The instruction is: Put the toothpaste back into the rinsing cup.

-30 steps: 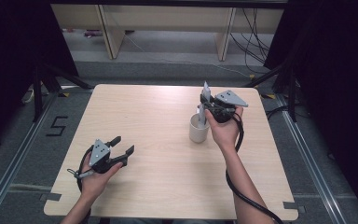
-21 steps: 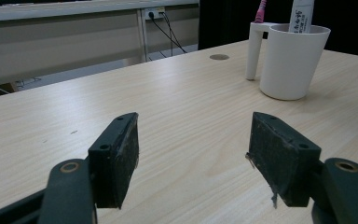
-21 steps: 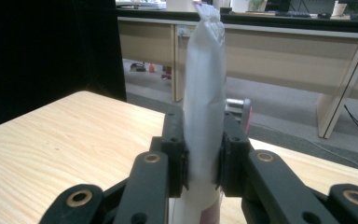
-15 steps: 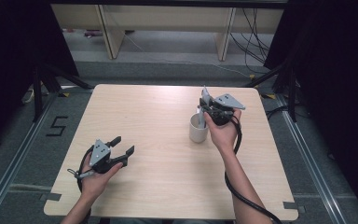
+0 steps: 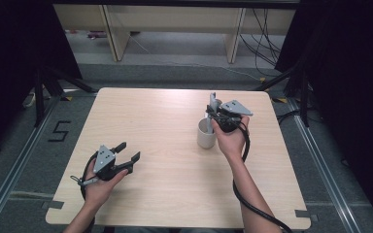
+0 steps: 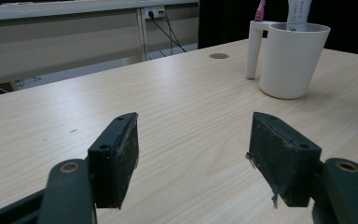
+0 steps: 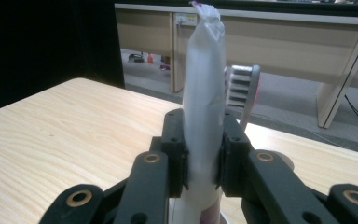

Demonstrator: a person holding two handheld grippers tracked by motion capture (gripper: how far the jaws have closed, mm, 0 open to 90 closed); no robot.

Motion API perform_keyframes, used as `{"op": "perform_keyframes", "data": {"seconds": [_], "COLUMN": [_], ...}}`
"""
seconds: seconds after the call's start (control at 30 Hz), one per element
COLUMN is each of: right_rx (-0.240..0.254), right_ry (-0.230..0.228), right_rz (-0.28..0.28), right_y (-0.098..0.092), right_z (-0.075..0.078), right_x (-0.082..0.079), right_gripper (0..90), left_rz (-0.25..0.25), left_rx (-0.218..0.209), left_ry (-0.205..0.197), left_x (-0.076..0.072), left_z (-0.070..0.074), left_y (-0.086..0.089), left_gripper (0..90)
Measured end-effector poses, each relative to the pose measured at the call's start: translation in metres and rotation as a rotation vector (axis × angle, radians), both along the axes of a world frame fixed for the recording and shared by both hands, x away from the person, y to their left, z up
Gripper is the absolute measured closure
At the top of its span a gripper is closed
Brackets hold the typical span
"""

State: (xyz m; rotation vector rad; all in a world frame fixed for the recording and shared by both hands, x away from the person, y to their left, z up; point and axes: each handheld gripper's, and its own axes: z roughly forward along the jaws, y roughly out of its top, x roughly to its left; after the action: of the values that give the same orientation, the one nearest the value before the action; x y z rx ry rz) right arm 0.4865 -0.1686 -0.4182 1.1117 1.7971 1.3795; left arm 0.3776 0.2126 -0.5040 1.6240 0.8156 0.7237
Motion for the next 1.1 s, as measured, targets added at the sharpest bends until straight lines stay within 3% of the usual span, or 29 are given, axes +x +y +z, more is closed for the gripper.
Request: {"op": "perform_keyframes", "data": {"seconds": [0.07,0.1,0.3,0.47,0.57,0.73,0.8,1.1], "right_rx": [-0.025,0.005,-0.012,-0.002,-0.029,-0.031,-0.007,-0.026], "right_ry": [-0.009,0.011,0.003,0.023,0.013,0.018,0.032,0.029], "right_rz": [0.003,-0.002,0.001,-0.003,0.002,0.01,-0.007,0.005], "right_y": [-0.002,0.0,-0.001,0.0,-0.001,0.0,0.002,0.001], "right_z": [-0.001,-0.002,-0.007,-0.009,-0.011,-0.014,-0.015,-0.018], "right_x": [0.001,-0.001,0.001,0.001,0.002,0.003,0.001,0.003], "right_gripper": [76.4,76.4,76.4,76.4,76.4,76.4,76.3,76.3], "left_rz": [0.003,0.004,0.008,0.008,0.008,0.008,0.008,0.007], "left_rx": [-0.003,-0.003,0.005,0.007,0.006,0.005,0.005,0.006], "left_ry": [0.006,0.007,0.016,0.016,0.016,0.017,0.017,0.018], "left_x": [-0.001,-0.001,-0.002,-0.002,-0.002,-0.002,-0.002,-0.002], "left_z": [0.0,0.0,0.0,0.0,0.0,0.0,0.0,-0.001], "left_y": [0.0,0.0,0.0,0.0,0.0,0.0,0.0,0.0], "left_gripper": [33.0,33.0,32.9,32.9,32.9,32.9,32.9,32.8]}}
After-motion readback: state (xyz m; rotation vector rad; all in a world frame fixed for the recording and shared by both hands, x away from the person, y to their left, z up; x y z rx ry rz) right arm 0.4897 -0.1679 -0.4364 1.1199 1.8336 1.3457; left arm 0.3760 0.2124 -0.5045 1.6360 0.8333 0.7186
